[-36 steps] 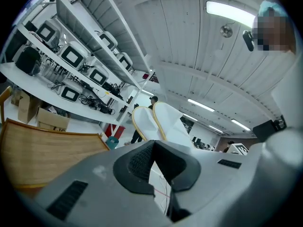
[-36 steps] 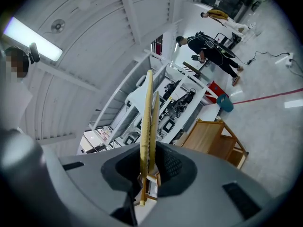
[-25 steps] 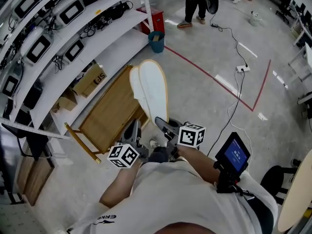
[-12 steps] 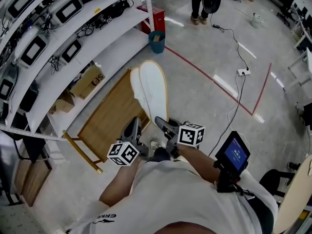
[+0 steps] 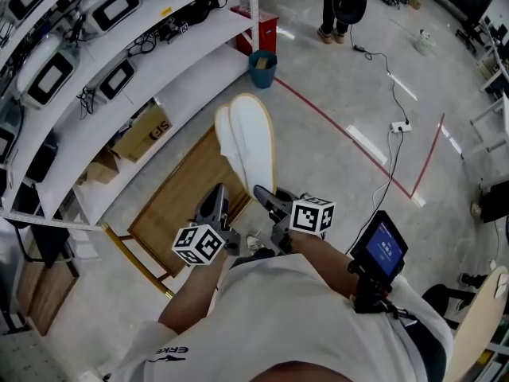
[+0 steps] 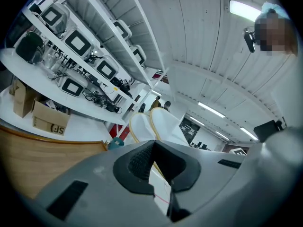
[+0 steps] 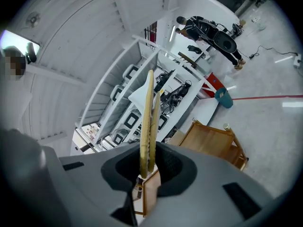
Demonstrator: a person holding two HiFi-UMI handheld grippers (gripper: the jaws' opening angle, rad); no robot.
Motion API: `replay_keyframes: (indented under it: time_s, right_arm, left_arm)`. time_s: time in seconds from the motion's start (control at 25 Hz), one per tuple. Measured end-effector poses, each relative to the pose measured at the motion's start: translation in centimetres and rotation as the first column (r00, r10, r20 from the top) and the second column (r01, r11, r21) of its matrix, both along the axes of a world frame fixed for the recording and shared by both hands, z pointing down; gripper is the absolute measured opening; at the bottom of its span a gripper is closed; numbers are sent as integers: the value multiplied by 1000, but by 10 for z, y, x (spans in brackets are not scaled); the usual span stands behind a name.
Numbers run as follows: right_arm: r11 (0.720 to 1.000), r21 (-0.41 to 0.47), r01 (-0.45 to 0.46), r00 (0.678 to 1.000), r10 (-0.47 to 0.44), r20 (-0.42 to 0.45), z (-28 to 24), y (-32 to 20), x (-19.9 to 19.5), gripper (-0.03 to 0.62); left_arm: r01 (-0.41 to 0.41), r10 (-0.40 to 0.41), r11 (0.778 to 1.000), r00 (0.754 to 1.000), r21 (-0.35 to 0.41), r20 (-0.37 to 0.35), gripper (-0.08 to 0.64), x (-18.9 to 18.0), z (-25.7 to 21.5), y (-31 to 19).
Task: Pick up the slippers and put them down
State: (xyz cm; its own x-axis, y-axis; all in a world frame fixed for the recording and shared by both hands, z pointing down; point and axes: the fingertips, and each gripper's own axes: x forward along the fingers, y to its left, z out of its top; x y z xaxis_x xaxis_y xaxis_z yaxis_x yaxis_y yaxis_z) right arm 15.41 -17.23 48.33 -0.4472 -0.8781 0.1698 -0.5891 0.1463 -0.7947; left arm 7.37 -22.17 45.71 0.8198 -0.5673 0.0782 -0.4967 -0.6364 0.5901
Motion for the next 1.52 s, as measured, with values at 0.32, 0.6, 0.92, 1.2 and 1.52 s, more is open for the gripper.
replay_keyframes:
  time_s: [0.32,0.6,0.92,1.2,1.52]
  right_arm:
    - [999,-30,23,1000,-24,-15,8,-32,-15,63]
    - [997,-39,65,998,-66,-22,11,-57,-11,63]
    - [981,-90,173,984,-176,-29,27,-81,13,63]
    - [950,-147,277,960,-280,-1,48,-100,30,63]
    - [899,-202,388,921,-385,55,77,-112,44,63]
  left_arm:
    - [34,-34,999,999,-18,-5,5,-21,5,-32]
    - [76,-77,997,997,-29,-5,3,-22,9,-50]
    - [184,-184,981,983,-56,9,4,-10,17,-66]
    - [291,-289,953,957,-86,36,3,-1,27,-73]
    - [372,-364,920,927,-121,87,3,15,50,-80]
